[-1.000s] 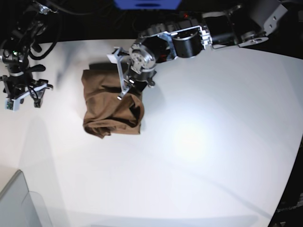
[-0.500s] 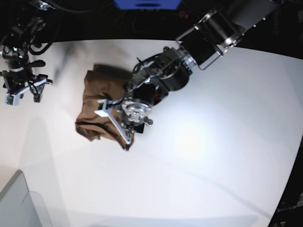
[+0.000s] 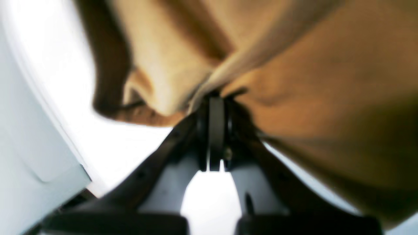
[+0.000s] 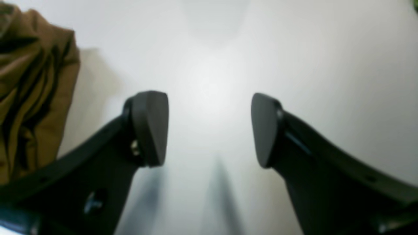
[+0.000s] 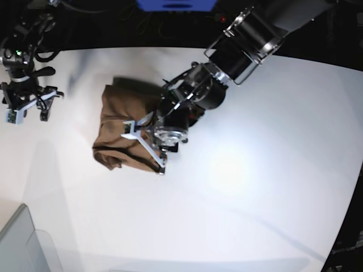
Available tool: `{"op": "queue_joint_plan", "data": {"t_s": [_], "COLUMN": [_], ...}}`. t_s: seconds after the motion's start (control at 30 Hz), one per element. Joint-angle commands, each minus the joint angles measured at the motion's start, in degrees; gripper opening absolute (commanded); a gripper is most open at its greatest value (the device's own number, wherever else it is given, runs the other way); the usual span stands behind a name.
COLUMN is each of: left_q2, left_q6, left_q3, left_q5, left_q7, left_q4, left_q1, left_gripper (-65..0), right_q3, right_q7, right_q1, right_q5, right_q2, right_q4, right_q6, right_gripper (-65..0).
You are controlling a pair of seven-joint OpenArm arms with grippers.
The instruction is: Layout the t-shirt on the table in an organized manner, then fold the t-shirt properly
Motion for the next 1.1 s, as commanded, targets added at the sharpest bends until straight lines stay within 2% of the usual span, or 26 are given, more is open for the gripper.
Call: {"op": "queue_joint_plan", "data": {"t_s": [0.0,0.1,0.2,0.27,0.33,0.4,0.47,0.53,0.63,0.73,0.87,1.07], "left_q2": [0.98,0.9,0.37,-2.36,-6.22,-10.88,-15.28,-17.74,-19.59,-21.08,-21.79,-21.79], "left_q6": [0.34,0.34,0.34,0.34,0.34,0.34,0.34,0.34,0.34,0.34,0.34,0.34], "left_q3": [-1.16,-1.78,-1.87,-2.04,-2.13,-2.57,-5.38,-10.04,-18.4,-24.55,-28.59,-31.05], "left_q5": [0.4,0.57,0.57,0.66,0.75,0.75,0.57,0.48,0.48,0.48,0.48,0.75], "left_q7": [0.14,2.52,8.23,11.83,14.74,17.81,19.83,20.1,20.1,20.1,20.1,20.1], "left_q4": [3.61,11.44,18.21,22.25,25.41,28.58,31.3,33.24,35.96,38.78,41.24,43.08], "left_q1": [-0.82,0.59,0.76,0.94,1.99,3.49,6.56,9.38,13.77,17.55,21.86,29.25], "left_gripper": [-64.9,-64.9,-64.9,-64.9,-64.9,-64.9,-64.9,-64.9,-64.9,-64.9,-64.9,-64.9], "right_q3": [-1.26,-3.2,-3.46,-3.55,-3.64,-3.81,-5.66,-8.65,-12.96,-14.01,-13.75,-13.66], "right_q7": [1.54,1.54,1.54,1.36,1.28,1.28,1.28,1.28,1.54,1.28,1.54,1.72], "right_q1": [-0.04,-1.97,-2.32,-2.32,-2.32,-1.97,-1.89,-1.8,-1.45,-0.3,-0.39,-2.06], "right_q5": [1.02,1.02,1.02,1.02,1.02,1.02,1.02,1.02,1.02,0.84,0.84,0.84], "right_q2": [-0.24,-1.39,-4.29,-6.31,-7.89,-9.47,-10.35,-10.35,-10.35,-10.35,-10.18,-6.92], "right_q4": [2.31,5.3,6.45,6.62,6.62,6.45,6.45,6.36,4.6,1.87,-2.35,-4.46], "right_q6": [1.19,6.72,12.35,14.5,14.5,14.5,14.5,14.5,14.5,14.5,14.5,14.5], "right_gripper": [-24.9,-25.0,-25.2,-25.4,-27.6,-32.5,-38.3,-43.4,-50.7,-56.2,-58.5,-58.7]}}
